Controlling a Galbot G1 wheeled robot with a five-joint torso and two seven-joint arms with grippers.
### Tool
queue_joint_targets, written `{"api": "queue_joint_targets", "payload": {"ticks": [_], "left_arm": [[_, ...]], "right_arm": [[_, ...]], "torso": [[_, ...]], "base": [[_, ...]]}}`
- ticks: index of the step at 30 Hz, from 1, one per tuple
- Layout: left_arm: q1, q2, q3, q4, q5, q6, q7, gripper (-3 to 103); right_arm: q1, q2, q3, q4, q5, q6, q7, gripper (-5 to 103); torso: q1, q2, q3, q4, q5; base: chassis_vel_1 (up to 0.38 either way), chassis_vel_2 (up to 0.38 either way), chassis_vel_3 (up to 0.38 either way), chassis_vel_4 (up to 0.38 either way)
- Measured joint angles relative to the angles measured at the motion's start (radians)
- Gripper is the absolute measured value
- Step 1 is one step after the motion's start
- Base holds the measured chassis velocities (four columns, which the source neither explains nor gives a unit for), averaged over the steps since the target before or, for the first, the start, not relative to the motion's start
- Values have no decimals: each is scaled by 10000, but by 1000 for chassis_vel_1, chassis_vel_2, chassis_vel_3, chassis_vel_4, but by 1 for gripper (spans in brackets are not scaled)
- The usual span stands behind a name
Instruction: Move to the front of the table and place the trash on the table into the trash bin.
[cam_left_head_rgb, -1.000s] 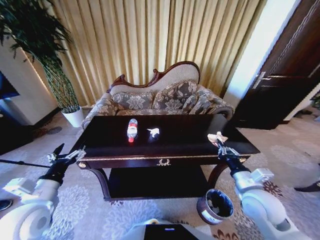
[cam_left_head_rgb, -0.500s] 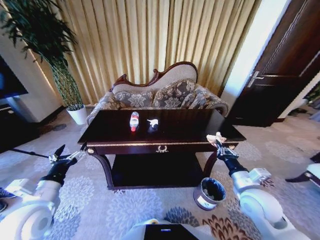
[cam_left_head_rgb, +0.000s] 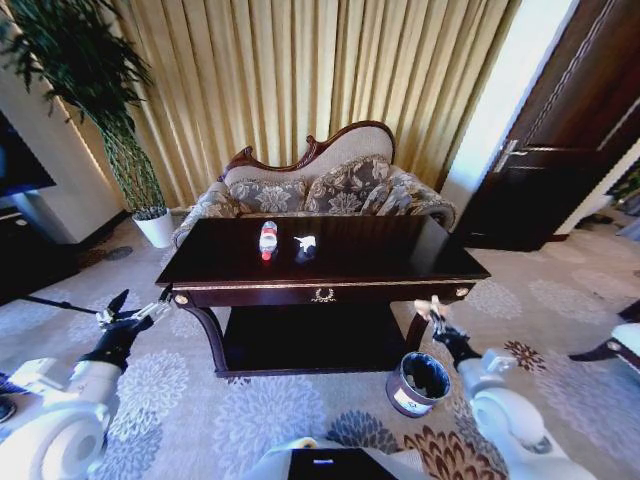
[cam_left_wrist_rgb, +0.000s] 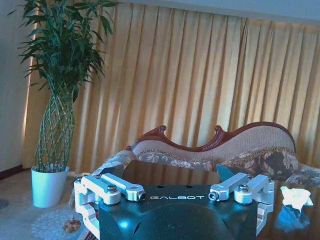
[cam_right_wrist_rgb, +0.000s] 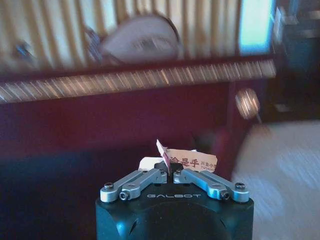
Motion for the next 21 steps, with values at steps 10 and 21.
{"api": "queue_joint_targets", "payload": {"ticks": [10,21], "left_arm": [[139,-194,-89,-293,11,-98,18,100],[158,-381,-62,-416,126,-190,21,100]], "right_arm": [[2529,598,-927,-3949,-459,-120,527,1],[4223,815,-1095,-8005,-1488,339,526,1]], "torso": [[1,-1,1,4,1],[1,-1,1,0,2]], "base": [[0,0,0,0],[0,0,0,0]]}}
